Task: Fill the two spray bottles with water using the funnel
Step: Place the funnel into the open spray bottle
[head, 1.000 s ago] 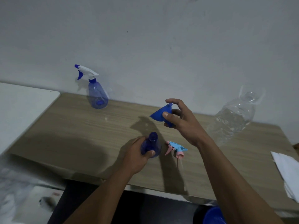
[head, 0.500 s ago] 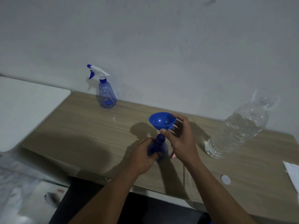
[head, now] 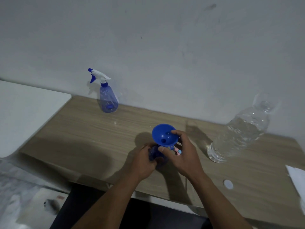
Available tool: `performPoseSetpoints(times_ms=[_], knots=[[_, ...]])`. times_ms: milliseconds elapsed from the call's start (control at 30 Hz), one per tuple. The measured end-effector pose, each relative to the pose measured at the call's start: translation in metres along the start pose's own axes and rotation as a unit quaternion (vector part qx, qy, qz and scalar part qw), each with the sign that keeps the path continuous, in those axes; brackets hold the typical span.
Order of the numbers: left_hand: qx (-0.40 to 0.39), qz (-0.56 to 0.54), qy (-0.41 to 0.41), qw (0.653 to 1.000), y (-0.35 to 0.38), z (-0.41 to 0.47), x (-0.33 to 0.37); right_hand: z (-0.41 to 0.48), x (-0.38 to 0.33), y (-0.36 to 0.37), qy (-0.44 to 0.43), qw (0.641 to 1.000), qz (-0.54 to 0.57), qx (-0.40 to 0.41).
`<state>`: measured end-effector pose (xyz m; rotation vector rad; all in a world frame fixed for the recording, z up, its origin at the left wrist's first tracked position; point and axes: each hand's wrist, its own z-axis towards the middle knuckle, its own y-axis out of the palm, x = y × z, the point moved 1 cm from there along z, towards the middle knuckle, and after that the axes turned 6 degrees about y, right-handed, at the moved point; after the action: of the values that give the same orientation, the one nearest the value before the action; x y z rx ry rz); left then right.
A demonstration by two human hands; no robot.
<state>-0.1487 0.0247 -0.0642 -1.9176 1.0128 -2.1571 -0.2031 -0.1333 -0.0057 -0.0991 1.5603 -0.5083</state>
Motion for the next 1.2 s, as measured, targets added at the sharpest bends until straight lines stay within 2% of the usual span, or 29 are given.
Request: performPoseSetpoints(times_ms=[500, 667, 733, 800, 967, 1033, 1100, 1200], knots=[[0.013, -0.004, -0.024, 1.0, 0.004, -0.009, 0.002, 0.004, -0.021, -0.011, 0.041, 0.992, -0.114, -0.025], [0.035, -0.001, -0.032, 0.999, -0.001, -0.016, 0.011, -0.003, -0.019, -0.021, 0.049, 0.988, -0.149, 0.002], [0.049, -0.027, -0.036, 0.998, -0.003, -0.017, 0.017, -0.007, -0.023, -0.03, 0.03, 0.983, -0.175, 0.036], [0.069, -0.067, -0.017, 0.995, -0.006, -0.017, 0.025, -0.01, -0.027, -0.042, 0.0, 0.974, -0.201, 0.106], [0.119, -0.108, -0.007, 0.987, -0.009, -0.012, 0.044, -0.014, -0.028, -0.08, -0.047, 0.909, -0.254, 0.326], [0.122, -0.116, 0.007, 0.986, -0.01, -0.009, 0.051, -0.015, -0.025, -0.093, -0.035, 0.876, -0.264, 0.402], [0.119, -0.118, 0.022, 0.986, -0.008, -0.008, 0.057, -0.013, -0.017, -0.104, -0.005, 0.858, -0.249, 0.449], [0.108, -0.122, 0.026, 0.986, -0.004, -0.009, 0.065, -0.005, -0.001, -0.116, 0.05, 0.871, -0.177, 0.455]])
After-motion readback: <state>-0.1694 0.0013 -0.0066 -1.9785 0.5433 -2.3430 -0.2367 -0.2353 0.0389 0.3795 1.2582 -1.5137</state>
